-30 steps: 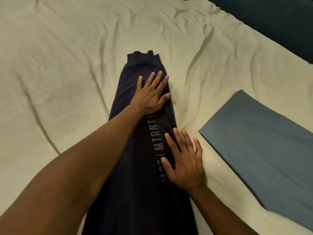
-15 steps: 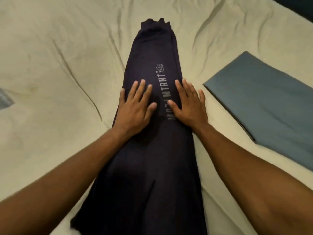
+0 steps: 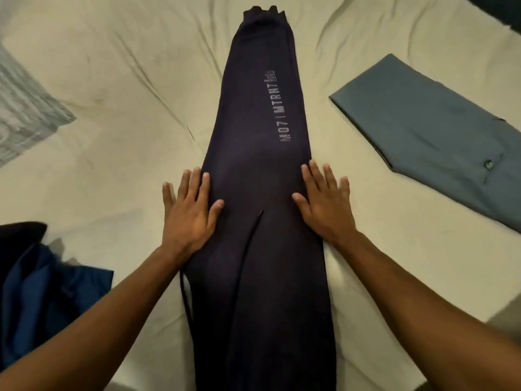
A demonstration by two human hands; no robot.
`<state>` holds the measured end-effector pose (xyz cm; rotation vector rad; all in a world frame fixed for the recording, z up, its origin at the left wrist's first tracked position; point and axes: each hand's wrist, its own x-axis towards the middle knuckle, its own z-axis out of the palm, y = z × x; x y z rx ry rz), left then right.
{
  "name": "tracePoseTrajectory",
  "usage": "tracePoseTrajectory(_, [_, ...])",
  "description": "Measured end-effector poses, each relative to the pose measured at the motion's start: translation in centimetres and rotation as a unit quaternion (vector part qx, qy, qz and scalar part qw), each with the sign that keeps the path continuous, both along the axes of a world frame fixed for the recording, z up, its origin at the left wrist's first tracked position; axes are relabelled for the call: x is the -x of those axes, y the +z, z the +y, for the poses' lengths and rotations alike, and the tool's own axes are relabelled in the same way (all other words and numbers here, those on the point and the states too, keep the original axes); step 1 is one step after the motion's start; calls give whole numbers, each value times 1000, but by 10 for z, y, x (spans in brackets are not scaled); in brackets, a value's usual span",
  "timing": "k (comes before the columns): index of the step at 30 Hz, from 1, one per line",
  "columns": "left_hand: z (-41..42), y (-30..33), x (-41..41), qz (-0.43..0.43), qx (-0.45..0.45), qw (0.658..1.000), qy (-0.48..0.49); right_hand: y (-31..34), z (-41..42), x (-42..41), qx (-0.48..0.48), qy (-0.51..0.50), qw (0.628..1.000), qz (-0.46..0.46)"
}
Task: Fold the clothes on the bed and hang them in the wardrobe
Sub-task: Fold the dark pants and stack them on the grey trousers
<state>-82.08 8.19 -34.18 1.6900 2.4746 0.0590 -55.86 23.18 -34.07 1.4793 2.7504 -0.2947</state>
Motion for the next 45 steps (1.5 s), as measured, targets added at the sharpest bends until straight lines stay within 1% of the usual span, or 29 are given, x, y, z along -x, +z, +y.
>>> tracePoseTrajectory(3, [-24,7,-44,-26,-49,993,-105,7,-55,11,-37,116,992,30])
tracePoseTrajectory(5, [-47,2,-71,-47,-18,983,-176,-4,-88,4,-27,186,982,8])
tracePoseTrajectory(7, [-69,-5,-80,-45,19,978,-204,-10,-104,-6,-20,176,984,-10])
tracePoseTrajectory(8, [-78,-4,-79,-46,14,978,-204,-9,-108,-11,-17,151,988,-5])
tracePoseTrajectory(10, [-90,5,-75,-73,-29,984,-162,0,-114,-18,11,114,993,6])
tracePoseTrajectory(12, [-106,17,-72,-98,-92,988,-69,9,-131,-29,20,139,990,6])
tracePoseTrajectory(13, [-117,22,-70,-112,-117,987,-1,12,-144,-38,16,168,986,-3])
tracePoseTrajectory(15, [-144,28,-68,-162,-129,965,163,12,-174,-60,14,226,974,-24])
tracePoseTrajectory(16, [-156,28,-69,-180,-116,951,225,9,-188,-71,13,245,969,-30])
tracePoseTrajectory(17, [-165,28,-70,-187,-95,943,259,7,-200,-80,11,254,967,-33])
tracePoseTrajectory(18, [-170,28,-73,-195,-81,940,268,6,-209,-85,11,251,967,-36])
tracePoseTrajectory(21, [-165,32,-82,-241,-68,938,239,9,-222,-79,16,204,978,-40])
tracePoseTrajectory(23, [-156,33,-83,-273,-50,925,260,13,-228,-66,27,175,984,-35])
tracePoseTrajectory(24, [-152,34,-83,-301,-49,906,294,15,-232,-60,34,163,985,-32])
tracePoseTrajectory(25, [-150,36,-82,-340,-58,875,340,16,-235,-55,40,156,986,-30])
tracePoseTrajectory(26, [-148,38,-79,-388,-83,832,388,17,-238,-50,45,151,987,-31])
tracePoseTrajectory(27, [-148,43,-77,-447,-117,773,435,17,-241,-48,49,146,987,-32])
tracePoseTrajectory(29, [-146,60,-73,-558,-181,636,502,17,-244,-46,53,136,989,-32])
tracePoseTrajectory(30, [-146,68,-69,-583,-200,598,512,17,-245,-46,53,131,990,-29])
tracePoseTrajectory(31, [-145,75,-65,-585,-204,600,506,17,-246,-47,55,128,990,-28])
tracePoseTrajectory(32, [-143,83,-61,-575,-202,628,484,17,-246,-48,57,126,990,-25])
tracePoseTrajectory(34, [-130,99,-59,-543,-199,707,407,17,-248,-51,59,128,990,-19])
tracePoseTrajectory(35, [-120,107,-60,-531,-196,740,363,18,-250,-53,61,130,990,-17])
tracePoseTrajectory(37, [-95,120,-69,-521,-173,788,280,19,-255,-58,66,138,988,-14])
tracePoseTrajectory(39, [-68,122,-80,-502,-112,833,206,20,-261,-64,75,148,986,-10])
tracePoseTrajectory(41, [-46,113,-91,-484,-21,865,132,23,-268,-70,83,158,984,-4])
tracePoseTrajectory(43, [-35,103,-98,-427,83,900,45,27,-274,-75,95,171,981,6])
tracePoseTrajectory(44, [-33,101,-99,-404,106,909,18,29,-277,-78,103,180,978,12])
tracePoseTrajectory(45, [-35,99,-97,-398,96,912,3,31,-279,-81,112,189,976,18])
